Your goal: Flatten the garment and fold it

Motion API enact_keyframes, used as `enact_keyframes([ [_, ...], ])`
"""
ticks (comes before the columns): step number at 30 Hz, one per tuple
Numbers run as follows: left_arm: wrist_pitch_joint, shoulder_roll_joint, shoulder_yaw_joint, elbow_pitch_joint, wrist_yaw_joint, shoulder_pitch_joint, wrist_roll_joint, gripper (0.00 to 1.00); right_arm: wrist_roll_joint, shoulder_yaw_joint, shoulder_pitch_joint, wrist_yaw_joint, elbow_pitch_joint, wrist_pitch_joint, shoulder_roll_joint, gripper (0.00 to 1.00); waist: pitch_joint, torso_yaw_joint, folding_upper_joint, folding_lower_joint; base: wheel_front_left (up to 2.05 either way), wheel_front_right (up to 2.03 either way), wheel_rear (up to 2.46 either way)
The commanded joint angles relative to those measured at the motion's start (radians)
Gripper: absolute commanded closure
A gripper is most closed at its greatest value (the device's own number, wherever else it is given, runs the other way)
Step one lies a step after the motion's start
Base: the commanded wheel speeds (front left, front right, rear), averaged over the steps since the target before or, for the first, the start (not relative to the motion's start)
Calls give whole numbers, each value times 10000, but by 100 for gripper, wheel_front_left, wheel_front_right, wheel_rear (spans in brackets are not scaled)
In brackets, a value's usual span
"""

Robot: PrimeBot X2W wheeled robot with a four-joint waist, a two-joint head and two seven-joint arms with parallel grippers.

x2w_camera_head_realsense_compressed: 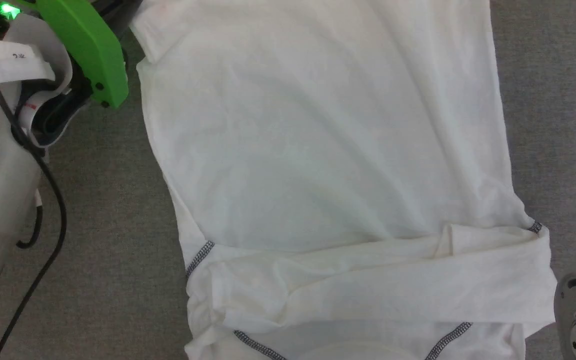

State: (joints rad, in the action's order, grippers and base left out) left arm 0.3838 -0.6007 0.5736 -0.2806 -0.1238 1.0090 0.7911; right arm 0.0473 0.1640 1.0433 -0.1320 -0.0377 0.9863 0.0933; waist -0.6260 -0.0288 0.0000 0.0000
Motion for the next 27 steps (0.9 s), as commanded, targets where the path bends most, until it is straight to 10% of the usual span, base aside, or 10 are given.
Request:
enact_keyframes([
  [1, -123, 151, 115, 43, -69, 221, 90, 100, -319, 103, 232, 13, 454, 216, -68, 0, -420, 427, 0, 0, 0, 0, 0],
  [17, -797, 599, 1172, -86, -69, 1141, 531, 100, -1828, 968, 682, 13, 2790, -163, -384, 0, -1399, 1451, 0, 0, 0, 0, 0],
  [18, -840, 583, 1239, -115, -69, 1178, 573, 100, -1855, 1030, 693, 13, 2903, -210, -391, 52, -1419, 1484, 0, 0, 0, 0, 0],
  [20, -921, 559, 1312, -192, -69, 1244, 666, 100, -1915, 1110, 726, 13, 3053, -289, -402, 100, -1451, 1523, 0, 0, 0, 0, 0],
  [27, -1565, 417, 1189, -608, -68, 1460, 936, 100, -2025, 1292, 960, 13, 3101, -668, -420, 100, -1283, 1451, 0, 0, 0, 0, 0],
])
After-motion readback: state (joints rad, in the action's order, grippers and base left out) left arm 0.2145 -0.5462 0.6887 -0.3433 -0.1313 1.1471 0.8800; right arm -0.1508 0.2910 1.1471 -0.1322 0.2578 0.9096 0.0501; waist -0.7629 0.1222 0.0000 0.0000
